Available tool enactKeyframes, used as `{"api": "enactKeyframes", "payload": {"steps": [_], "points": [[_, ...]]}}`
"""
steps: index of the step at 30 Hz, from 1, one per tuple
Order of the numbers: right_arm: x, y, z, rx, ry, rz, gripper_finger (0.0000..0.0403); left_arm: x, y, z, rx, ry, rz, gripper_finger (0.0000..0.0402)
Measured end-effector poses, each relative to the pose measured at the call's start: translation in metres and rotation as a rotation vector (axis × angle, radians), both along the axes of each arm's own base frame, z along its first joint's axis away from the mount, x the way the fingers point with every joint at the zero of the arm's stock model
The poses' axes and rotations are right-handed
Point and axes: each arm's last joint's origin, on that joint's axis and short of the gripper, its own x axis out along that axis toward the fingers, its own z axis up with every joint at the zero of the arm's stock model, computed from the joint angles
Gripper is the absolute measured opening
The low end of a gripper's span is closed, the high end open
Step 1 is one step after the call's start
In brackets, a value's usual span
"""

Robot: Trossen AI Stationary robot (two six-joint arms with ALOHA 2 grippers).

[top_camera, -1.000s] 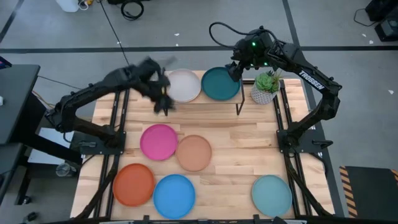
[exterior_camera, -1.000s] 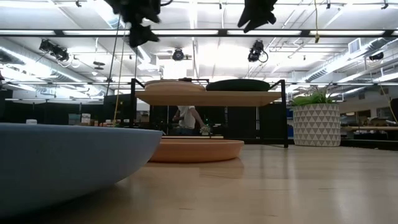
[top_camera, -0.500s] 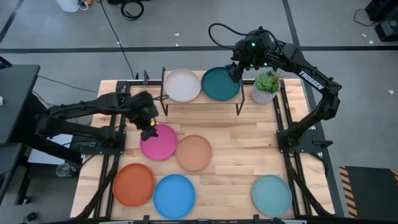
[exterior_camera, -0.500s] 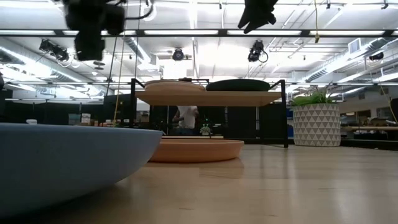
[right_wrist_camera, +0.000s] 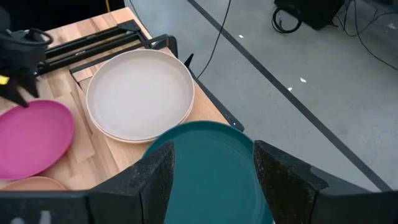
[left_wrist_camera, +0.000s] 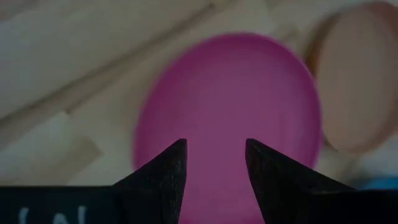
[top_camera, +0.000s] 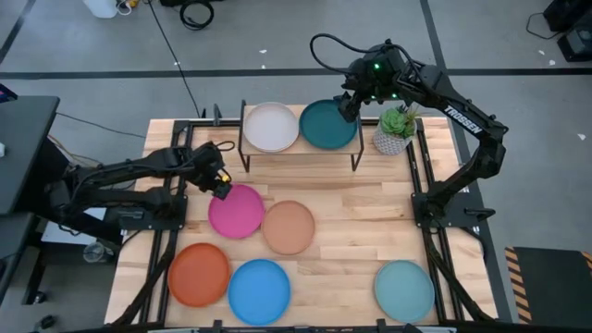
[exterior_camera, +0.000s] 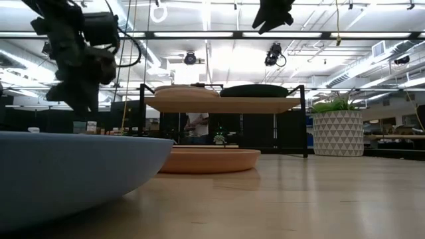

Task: Place and stack plates onto a shelf
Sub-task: Stack the pink plate on top of the dark blue plate on the shelf

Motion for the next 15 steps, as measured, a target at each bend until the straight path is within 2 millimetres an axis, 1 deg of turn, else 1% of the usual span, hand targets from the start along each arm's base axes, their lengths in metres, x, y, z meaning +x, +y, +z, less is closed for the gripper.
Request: {"api": "enactKeyframes", "payload": {"steps": [4,7,10,15], "points": [[0.000,0.000,0.000,-0.003,-0.006,0.000,0.0224,-0.006,0.009,-0.009,0.009,0.006,0.053,0.0182],[0.001,0.000,0.001,-0.006,-0.016,0.002,0.0224,-0.008,0.015,-0.016,0.009,-0.031,0.076,0.0196],[0.001,0.000,0.001,0.005,-0.026,-0.002,0.0224,-0.012,0.016,-0.025,0.004,-0.006,0.100,0.0204],[0.001,0.000,0.002,0.008,-0.031,-0.005,0.0224,-0.016,0.014,-0.037,0.028,0.021,0.082,0.0206]]}}
